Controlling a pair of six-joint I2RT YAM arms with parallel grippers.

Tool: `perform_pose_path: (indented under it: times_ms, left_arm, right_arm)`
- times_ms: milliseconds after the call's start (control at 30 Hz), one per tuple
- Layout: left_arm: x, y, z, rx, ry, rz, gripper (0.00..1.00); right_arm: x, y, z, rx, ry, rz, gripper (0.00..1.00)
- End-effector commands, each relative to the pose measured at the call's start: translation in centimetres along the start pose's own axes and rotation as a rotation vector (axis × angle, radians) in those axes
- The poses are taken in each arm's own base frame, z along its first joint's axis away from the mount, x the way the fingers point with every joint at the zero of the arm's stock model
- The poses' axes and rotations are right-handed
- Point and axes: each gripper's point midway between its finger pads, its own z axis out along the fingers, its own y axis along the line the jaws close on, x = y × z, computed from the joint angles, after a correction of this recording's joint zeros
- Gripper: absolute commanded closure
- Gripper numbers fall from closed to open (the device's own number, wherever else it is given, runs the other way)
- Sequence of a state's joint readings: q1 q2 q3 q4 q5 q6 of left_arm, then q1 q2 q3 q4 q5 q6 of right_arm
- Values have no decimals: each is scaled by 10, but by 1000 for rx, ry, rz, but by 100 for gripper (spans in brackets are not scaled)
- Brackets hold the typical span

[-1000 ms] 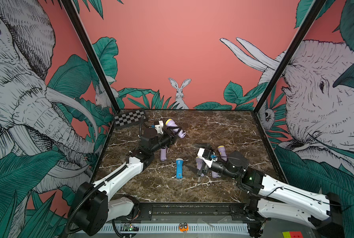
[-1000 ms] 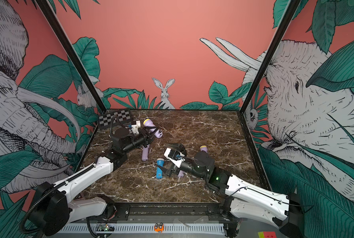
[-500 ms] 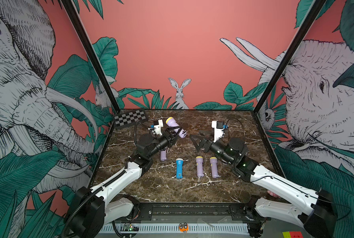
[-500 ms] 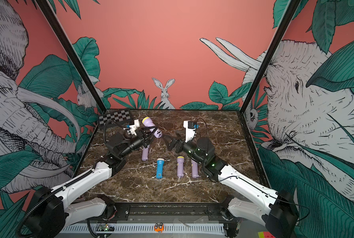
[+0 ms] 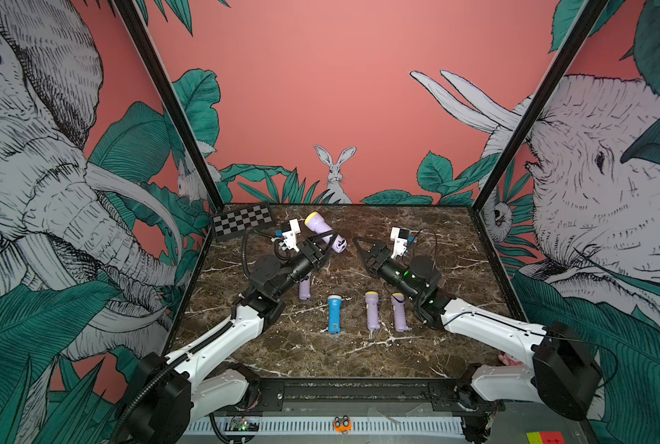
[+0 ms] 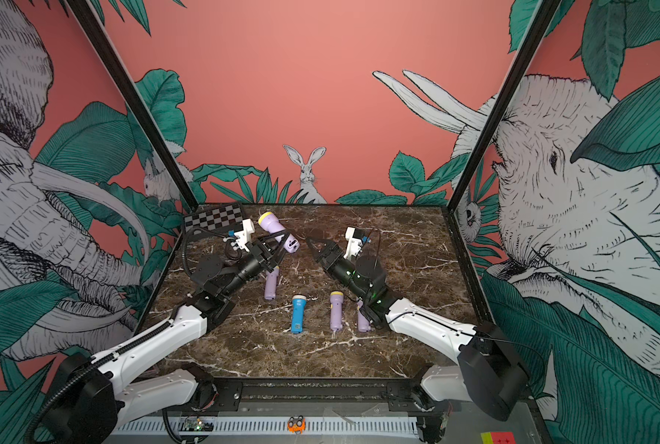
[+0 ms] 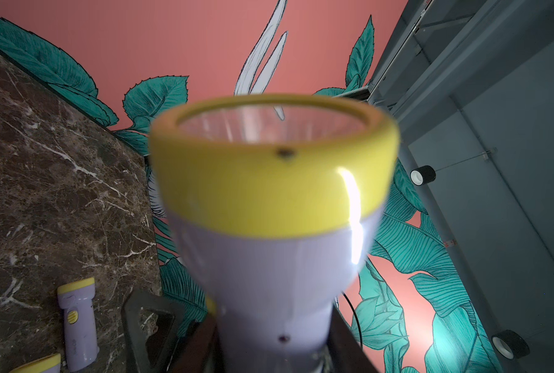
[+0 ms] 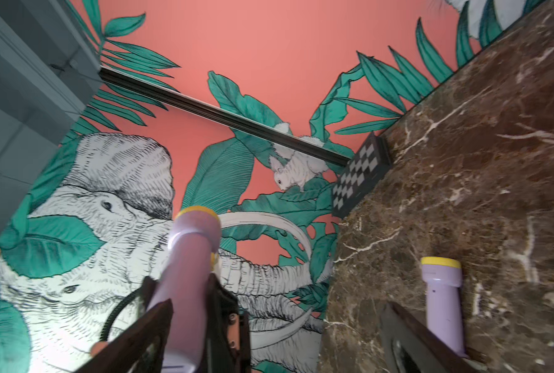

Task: Close the plug at the bottom of the flashlight
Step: Close the plug of the flashlight.

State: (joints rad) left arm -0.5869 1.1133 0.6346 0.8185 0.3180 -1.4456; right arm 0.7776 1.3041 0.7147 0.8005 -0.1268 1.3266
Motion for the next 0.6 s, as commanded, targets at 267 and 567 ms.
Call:
perform_pose_path:
  times_ms: [267, 567]
  left_arm:
    - [-11, -18, 3, 62, -62, 50, 100]
    - [-11, -15, 2, 60, -63, 36, 100]
  right_arm:
    - [26, 32, -2, -188, 20, 94, 1]
    - [36, 32, 0, -177, 39, 65, 1]
